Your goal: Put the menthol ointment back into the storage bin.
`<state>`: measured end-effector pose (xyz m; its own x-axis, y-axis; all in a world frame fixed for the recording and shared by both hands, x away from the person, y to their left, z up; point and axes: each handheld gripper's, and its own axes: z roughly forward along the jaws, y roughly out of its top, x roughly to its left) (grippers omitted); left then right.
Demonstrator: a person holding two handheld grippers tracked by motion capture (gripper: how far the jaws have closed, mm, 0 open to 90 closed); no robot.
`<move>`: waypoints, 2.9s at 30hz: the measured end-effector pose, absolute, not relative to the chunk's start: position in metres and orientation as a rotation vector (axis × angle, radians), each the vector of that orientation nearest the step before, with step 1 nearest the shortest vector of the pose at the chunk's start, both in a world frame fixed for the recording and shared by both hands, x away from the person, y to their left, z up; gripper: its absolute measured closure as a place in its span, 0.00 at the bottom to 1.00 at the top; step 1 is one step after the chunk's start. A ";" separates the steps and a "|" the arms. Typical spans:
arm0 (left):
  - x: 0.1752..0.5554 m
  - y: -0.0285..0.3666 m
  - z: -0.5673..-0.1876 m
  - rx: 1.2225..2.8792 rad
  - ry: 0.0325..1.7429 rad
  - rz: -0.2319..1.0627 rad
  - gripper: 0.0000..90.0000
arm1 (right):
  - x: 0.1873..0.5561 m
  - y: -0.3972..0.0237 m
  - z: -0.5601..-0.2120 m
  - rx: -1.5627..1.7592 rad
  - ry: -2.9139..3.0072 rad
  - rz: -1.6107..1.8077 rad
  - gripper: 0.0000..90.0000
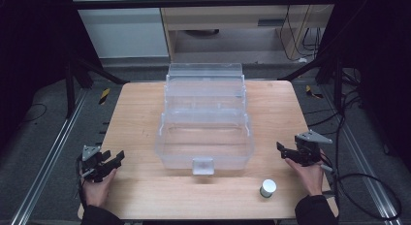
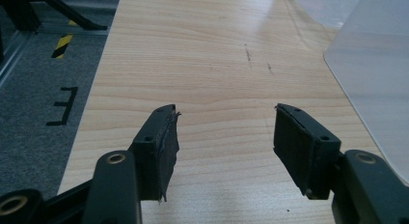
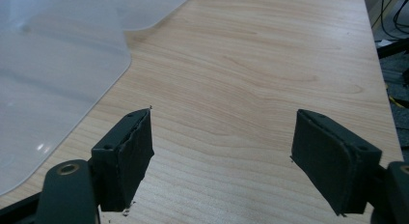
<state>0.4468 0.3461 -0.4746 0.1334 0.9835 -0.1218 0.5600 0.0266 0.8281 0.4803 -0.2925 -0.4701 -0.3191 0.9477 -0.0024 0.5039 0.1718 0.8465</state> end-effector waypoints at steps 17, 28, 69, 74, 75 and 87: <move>0.452 0.335 -0.476 1.713 1.468 0.727 0.43 | 0.474 -0.277 -0.429 1.244 2.056 1.019 0.23; 0.452 0.334 -0.477 1.728 1.466 0.723 0.43 | 0.466 -0.258 -0.389 1.154 2.213 0.959 0.24; 0.453 0.329 -0.479 1.779 1.450 0.706 0.43 | 0.438 -0.205 -0.384 0.821 2.670 0.691 0.34; 0.453 0.329 -0.479 1.779 1.447 0.706 0.43 | 0.436 -0.202 -0.389 0.789 2.711 0.641 0.35; 0.453 0.329 -0.479 1.781 1.447 0.705 0.43 | 0.436 -0.202 -0.390 0.796 2.721 0.634 0.35; 0.454 0.329 -0.479 1.783 1.447 0.703 0.43 | 0.427 -0.203 -0.401 0.769 2.814 0.559 0.35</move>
<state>0.4536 0.3288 -0.4794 0.2197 0.9752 -0.0285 0.5805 -0.1072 0.8072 0.4268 -0.2028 -0.4014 -0.8523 0.5191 -0.0648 0.4549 0.7966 0.3982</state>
